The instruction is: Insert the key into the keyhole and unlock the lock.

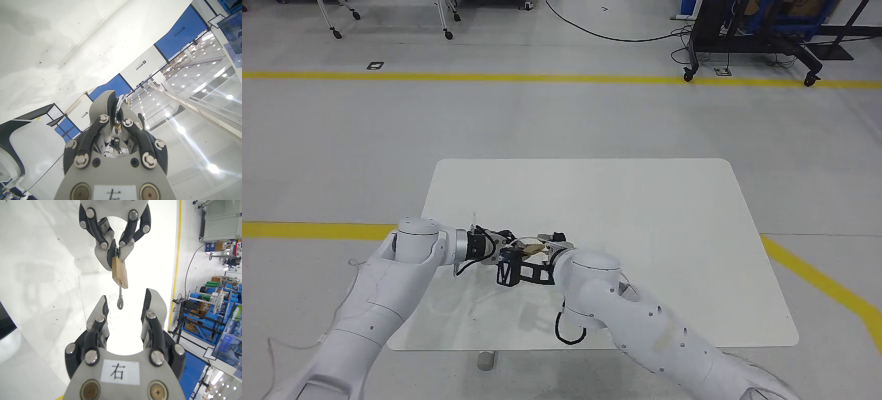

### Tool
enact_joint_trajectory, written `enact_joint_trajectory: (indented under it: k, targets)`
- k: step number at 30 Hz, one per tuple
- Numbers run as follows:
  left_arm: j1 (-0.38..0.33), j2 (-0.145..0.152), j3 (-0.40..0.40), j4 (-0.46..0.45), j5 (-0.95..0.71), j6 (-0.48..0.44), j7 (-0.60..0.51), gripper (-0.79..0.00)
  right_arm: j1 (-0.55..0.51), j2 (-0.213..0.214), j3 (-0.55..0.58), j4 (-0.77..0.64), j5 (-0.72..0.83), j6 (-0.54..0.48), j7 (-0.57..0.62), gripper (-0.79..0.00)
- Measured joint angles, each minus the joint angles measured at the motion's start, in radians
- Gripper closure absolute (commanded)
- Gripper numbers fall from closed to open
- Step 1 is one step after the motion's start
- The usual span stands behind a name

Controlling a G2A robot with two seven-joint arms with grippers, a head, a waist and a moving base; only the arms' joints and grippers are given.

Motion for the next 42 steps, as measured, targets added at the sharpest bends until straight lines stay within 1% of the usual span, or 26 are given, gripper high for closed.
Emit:
enact_joint_trajectory:
  k: [1, 2, 3, 5, 6, 7, 8, 10, 14, 25, 42]
  targets:
    - [0.000, 0.000, 0.000, 0.000, 0.000, 0.000, -0.001, 0.000, -0.012, 0.005, 0.013, -0.007, -0.002, -0.005, -0.016, -0.465]
    - [0.000, 0.001, 0.000, 0.000, -0.001, 0.000, -0.001, 0.000, -0.028, 0.010, 0.029, -0.015, -0.006, -0.012, -0.036, -0.437]
    - [0.000, 0.001, 0.001, -0.001, -0.001, -0.001, -0.002, 0.000, -0.039, 0.015, 0.041, -0.020, -0.008, -0.019, -0.051, -0.391]
    - [-0.001, 0.002, 0.002, -0.001, -0.001, -0.002, -0.004, 0.000, -0.062, 0.023, 0.063, -0.027, -0.012, -0.036, -0.079, -0.345]
    - [-0.001, 0.002, 0.003, -0.001, -0.001, -0.003, -0.005, 0.000, -0.070, 0.026, 0.069, -0.028, -0.015, -0.044, -0.086, -0.305]
    - [-0.001, 0.002, 0.004, 0.000, 0.000, -0.003, -0.005, 0.000, -0.076, 0.028, 0.074, -0.028, -0.018, -0.050, -0.092, -0.289]
    - [-0.002, 0.002, 0.005, 0.000, 0.000, -0.003, -0.007, 0.000, -0.082, 0.031, 0.079, -0.028, -0.021, -0.056, -0.098, -0.237]
    - [-0.003, 0.003, 0.007, 0.000, 0.001, -0.004, -0.010, 0.000, -0.086, 0.033, 0.083, -0.026, -0.025, -0.060, -0.106, -0.194]
    - [-0.006, 0.004, 0.012, 0.001, 0.005, -0.008, -0.015, 0.000, -0.086, 0.033, 0.084, -0.021, -0.038, -0.052, -0.109, 0.000]
    - [-0.010, 0.008, 0.020, -0.004, 0.020, -0.025, -0.018, 0.000, -0.070, 0.028, 0.073, -0.015, -0.032, -0.047, -0.101, 0.000]
    - [0.000, 0.012, 0.022, -0.031, 0.023, -0.019, 0.018, 0.000, -0.043, 0.011, 0.009, -0.022, -0.088, -0.049, -0.018, 0.000]
